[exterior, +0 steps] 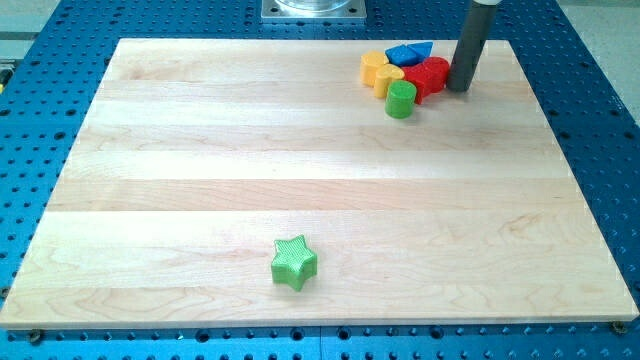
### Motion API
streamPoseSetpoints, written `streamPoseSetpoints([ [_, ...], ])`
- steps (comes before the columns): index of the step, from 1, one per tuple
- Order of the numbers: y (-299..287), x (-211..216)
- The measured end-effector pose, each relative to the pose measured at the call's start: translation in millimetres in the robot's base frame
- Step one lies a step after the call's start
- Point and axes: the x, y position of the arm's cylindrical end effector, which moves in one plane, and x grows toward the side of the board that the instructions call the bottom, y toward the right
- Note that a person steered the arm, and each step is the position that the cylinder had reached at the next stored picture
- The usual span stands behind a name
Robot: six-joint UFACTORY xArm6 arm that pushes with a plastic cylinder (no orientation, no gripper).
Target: Move the red star top left to the green star
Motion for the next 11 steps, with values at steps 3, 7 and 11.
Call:
streamPoseSetpoints([
  [3,-16.8,-21.2],
  [7,-30.3,-55.3],
  [11,-124.7,45.6],
])
